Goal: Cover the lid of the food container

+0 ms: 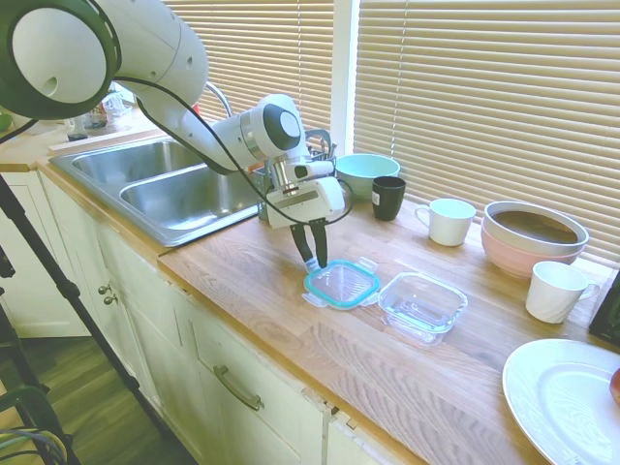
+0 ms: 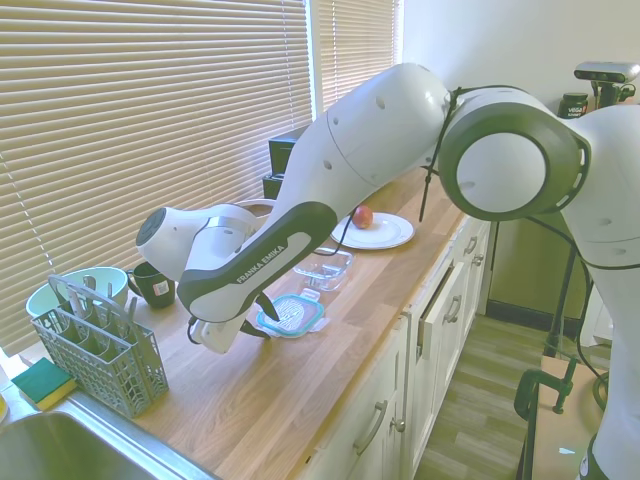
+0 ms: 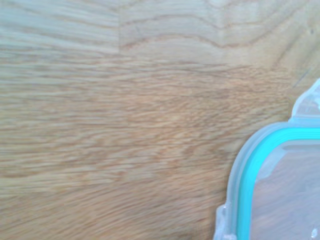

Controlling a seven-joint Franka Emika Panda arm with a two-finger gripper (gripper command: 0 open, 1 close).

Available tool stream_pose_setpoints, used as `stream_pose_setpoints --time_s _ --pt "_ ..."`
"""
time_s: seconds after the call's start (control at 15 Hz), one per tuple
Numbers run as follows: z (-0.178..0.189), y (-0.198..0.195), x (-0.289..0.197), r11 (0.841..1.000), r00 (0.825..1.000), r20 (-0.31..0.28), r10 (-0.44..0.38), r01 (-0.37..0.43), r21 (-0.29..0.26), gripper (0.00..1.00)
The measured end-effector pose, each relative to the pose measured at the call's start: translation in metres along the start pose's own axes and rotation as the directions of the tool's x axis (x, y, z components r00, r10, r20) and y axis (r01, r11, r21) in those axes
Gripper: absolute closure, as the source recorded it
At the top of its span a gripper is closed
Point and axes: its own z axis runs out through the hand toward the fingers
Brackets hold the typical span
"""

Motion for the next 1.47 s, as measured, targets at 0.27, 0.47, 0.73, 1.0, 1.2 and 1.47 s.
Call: stream_pose_setpoints --time_s 0.27,0.47,0.73,1.0,1.2,1.47 --pt "0.003 0.000 0.001 1.000 1.000 0.001 0.000 0.000 -0.005 1.00" --pt "0.002 0.000 0.001 1.000 1.000 0.000 -0.001 0.001 -0.005 1.00" --pt "-0.001 0.004 0.005 1.000 1.000 -0.001 0.004 -0.004 0.001 1.00" --pt "-0.033 0.023 0.019 0.998 1.000 0.002 0.018 -0.018 0.056 1.00" --pt "-0.062 0.039 0.026 0.994 1.000 0.012 0.027 -0.028 0.109 1.00" --pt "-0.081 0.055 0.030 0.988 0.999 0.028 0.029 -0.033 0.148 1.00"
